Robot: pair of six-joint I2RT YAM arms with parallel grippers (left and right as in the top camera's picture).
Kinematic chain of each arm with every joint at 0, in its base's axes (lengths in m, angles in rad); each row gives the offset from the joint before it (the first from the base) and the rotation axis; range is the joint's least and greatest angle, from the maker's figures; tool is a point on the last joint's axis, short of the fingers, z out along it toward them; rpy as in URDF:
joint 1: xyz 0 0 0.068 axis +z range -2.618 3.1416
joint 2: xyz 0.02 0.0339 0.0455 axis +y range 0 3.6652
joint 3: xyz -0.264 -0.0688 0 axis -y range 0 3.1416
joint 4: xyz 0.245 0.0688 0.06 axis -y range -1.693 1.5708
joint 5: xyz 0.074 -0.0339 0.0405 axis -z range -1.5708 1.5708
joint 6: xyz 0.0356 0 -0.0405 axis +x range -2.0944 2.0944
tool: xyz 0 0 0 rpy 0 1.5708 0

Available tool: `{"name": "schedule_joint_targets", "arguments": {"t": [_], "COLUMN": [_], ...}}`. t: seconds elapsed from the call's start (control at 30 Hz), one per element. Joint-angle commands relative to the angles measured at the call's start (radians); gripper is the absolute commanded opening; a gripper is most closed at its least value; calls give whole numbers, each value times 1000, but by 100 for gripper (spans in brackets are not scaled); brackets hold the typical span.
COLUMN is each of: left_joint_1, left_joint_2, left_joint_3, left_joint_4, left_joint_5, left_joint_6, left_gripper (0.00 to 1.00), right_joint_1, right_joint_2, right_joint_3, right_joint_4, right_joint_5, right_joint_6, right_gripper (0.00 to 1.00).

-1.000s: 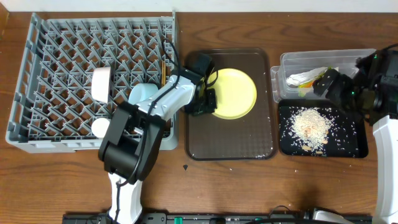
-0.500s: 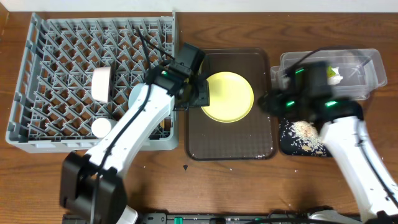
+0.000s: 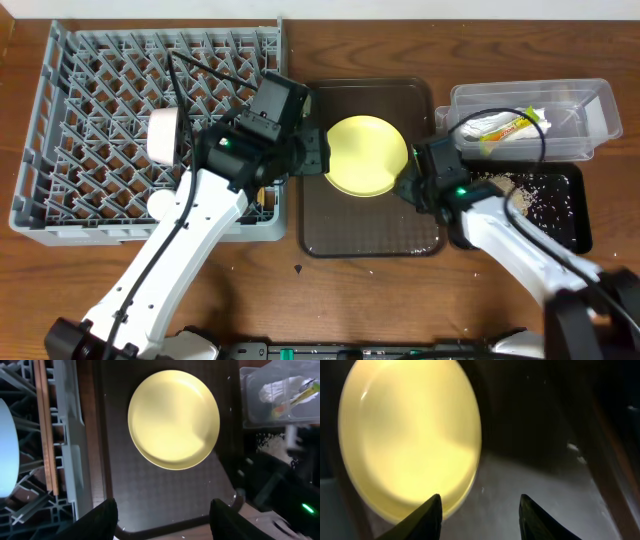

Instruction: Sort waste into correct bins and load items into the dishwasher

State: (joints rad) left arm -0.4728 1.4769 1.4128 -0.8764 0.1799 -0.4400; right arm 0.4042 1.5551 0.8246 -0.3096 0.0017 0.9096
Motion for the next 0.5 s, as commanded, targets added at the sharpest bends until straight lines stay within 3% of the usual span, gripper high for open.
{"name": "schedule_joint_targets", "arguments": {"t": [0.0, 0.13, 0.33, 0.47], "left_joint_1": [5, 5, 5, 5], "left_joint_2": [-7, -7, -7, -7], "left_joint_3": [-1, -1, -1, -1], "left_joint_4": [-11, -25, -24, -25], "left_joint_5": [-9, -9, -9, -9], "left_joint_6": [10, 10, 10, 19], "left_gripper": [60, 60, 60, 61], "right_joint_1": [8, 8, 5, -14], "right_joint_2": [101, 184, 212, 173], "right_joint_3": [-7, -7, -7, -7], "right_joint_4": [59, 122, 144, 97], "right_joint_5": [20, 12, -10, -10], "right_joint_6": [33, 32, 32, 26], "right_gripper": [47, 42, 1, 1]}}
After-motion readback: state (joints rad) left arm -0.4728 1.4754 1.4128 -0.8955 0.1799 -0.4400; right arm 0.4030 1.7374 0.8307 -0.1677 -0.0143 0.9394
